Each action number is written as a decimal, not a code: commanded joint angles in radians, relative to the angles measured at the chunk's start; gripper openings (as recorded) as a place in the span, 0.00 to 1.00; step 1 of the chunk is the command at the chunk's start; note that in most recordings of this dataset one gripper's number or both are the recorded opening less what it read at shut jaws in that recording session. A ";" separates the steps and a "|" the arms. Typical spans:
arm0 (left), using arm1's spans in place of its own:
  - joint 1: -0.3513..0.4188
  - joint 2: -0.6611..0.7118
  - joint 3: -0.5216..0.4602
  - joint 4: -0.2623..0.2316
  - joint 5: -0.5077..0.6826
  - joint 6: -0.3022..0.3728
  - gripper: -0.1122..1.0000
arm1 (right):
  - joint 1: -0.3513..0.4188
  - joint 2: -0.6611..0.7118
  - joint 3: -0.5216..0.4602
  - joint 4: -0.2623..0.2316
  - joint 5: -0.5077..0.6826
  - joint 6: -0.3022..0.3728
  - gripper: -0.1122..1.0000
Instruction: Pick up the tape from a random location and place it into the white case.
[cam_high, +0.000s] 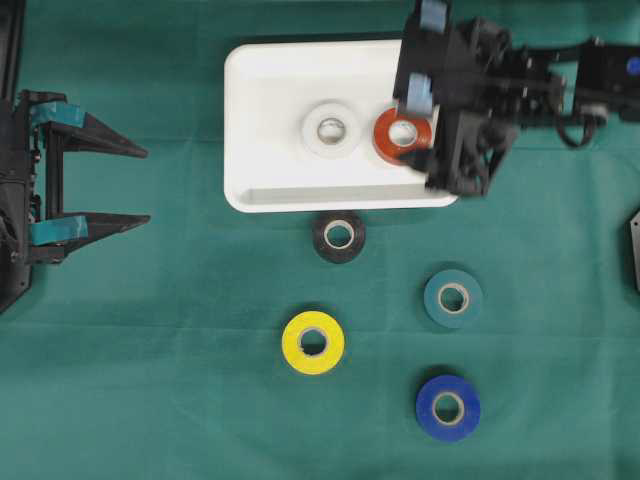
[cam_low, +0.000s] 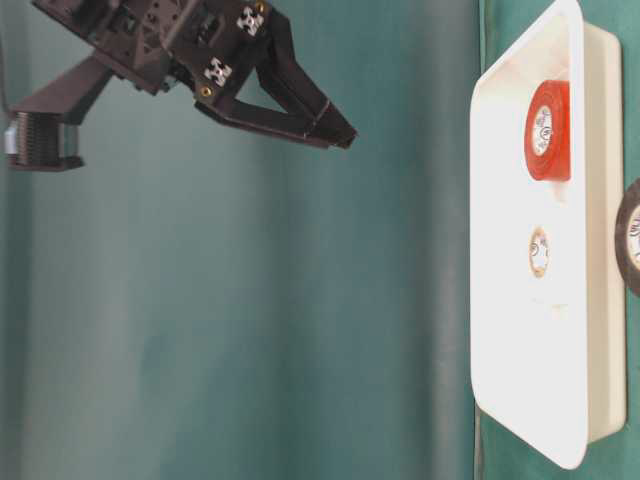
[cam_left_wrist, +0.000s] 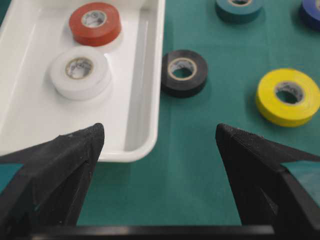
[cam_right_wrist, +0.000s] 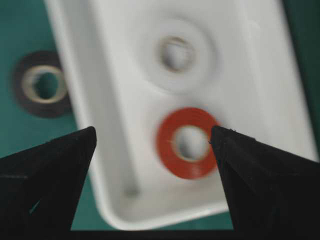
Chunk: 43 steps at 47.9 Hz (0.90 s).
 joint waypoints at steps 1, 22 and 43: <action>-0.002 0.006 -0.011 -0.002 -0.005 0.000 0.98 | 0.043 -0.018 -0.017 0.002 -0.014 0.009 0.89; -0.002 0.005 -0.011 -0.002 -0.006 -0.002 0.98 | 0.163 -0.023 -0.012 0.000 -0.032 0.031 0.88; -0.002 0.002 -0.011 -0.002 -0.005 0.000 0.98 | 0.178 -0.276 0.149 0.003 -0.049 0.040 0.88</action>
